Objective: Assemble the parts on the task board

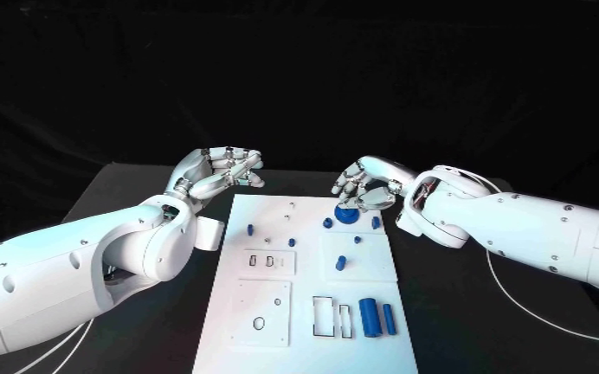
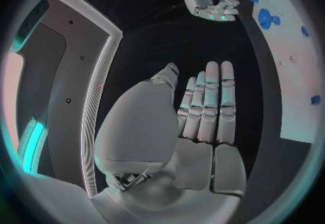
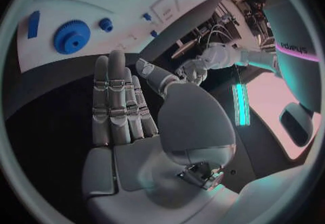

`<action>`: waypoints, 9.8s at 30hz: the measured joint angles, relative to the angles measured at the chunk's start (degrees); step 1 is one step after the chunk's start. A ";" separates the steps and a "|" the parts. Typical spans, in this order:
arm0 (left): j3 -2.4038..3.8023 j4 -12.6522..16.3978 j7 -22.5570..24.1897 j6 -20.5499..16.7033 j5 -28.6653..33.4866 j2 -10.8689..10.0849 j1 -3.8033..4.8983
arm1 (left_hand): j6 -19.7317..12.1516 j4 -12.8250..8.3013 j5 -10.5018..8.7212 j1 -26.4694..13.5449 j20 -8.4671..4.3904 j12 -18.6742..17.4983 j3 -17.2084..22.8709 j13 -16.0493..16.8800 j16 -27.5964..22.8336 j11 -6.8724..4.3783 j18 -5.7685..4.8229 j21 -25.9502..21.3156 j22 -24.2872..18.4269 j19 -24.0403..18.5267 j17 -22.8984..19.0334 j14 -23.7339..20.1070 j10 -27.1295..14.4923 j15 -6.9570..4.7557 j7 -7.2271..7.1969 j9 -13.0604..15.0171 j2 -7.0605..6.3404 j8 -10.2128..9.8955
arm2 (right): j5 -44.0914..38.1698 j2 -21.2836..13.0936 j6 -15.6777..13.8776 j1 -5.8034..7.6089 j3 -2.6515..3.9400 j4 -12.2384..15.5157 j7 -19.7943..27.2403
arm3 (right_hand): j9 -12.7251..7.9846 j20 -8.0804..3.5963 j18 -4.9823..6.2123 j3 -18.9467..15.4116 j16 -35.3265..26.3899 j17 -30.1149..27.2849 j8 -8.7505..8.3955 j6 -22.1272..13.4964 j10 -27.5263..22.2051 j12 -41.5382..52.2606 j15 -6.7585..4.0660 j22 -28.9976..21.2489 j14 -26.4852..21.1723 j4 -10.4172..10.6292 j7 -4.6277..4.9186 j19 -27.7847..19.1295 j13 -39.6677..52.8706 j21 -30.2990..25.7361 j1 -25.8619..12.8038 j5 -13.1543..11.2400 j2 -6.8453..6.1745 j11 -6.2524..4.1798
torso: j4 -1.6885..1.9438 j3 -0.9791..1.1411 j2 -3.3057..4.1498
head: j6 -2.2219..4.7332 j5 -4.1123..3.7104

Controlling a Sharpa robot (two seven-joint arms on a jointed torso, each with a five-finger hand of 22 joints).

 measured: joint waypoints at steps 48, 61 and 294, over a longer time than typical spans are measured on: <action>0.20 2.73 -1.52 2.33 0.32 -1.79 1.31 | -0.63 0.00 -0.21 -0.77 0.15 -1.62 -0.01 -0.09 0.90 0.63 -0.01 0.46 0.15 -0.17 1.59 -0.95 -0.64 0.53 0.62 -0.26 -0.77 -0.50 | -25.90 3.73 1.67 -1.19 0.20 1.05 -12.15 | 3.71 -0.16 -3.58 6.10 48.65 46.28 -1.45 3.38 -0.44 0.03 0.20 40.69 2.13 4.75 -0.99 14.05 1.23 33.09 0.53 -1.37 -0.52 -0.43 | 0.99 -0.86 5.14 | 1.48 -0.49; 0.20 2.52 -1.97 2.54 0.37 -1.80 1.31 | -0.84 0.00 -0.21 -1.00 0.15 -1.89 -0.01 -0.09 1.12 0.83 -0.01 0.45 0.20 -0.16 1.81 -1.15 -0.85 0.73 0.82 -0.28 -0.53 -0.62 | -26.03 2.84 -2.55 -1.62 0.10 2.75 -12.96 | 5.51 -0.86 -4.99 7.71 49.08 45.96 0.97 4.81 1.66 0.52 -0.85 48.37 2.13 5.25 -1.97 17.79 3.08 37.72 0.63 -2.62 0.37 -1.06 | 1.03 -0.84 5.42 | 1.69 -0.31; 0.19 -1.15 -3.88 3.43 1.09 -1.64 1.88 | -1.46 -0.16 -0.21 -0.99 0.50 -2.48 -0.18 -0.09 1.85 1.23 -0.02 0.88 0.29 -0.95 2.95 -2.18 -1.66 0.94 1.01 -0.43 -0.53 -1.05 | -16.92 -0.18 -11.37 -0.77 1.30 10.53 -20.30 | 15.72 -1.49 -6.70 -1.47 57.85 53.42 4.79 -4.30 13.38 78.66 -1.46 55.45 2.13 15.05 -1.63 23.53 70.47 43.71 2.28 2.87 -1.61 -2.55 | 0.78 -1.35 5.87 | 2.58 1.24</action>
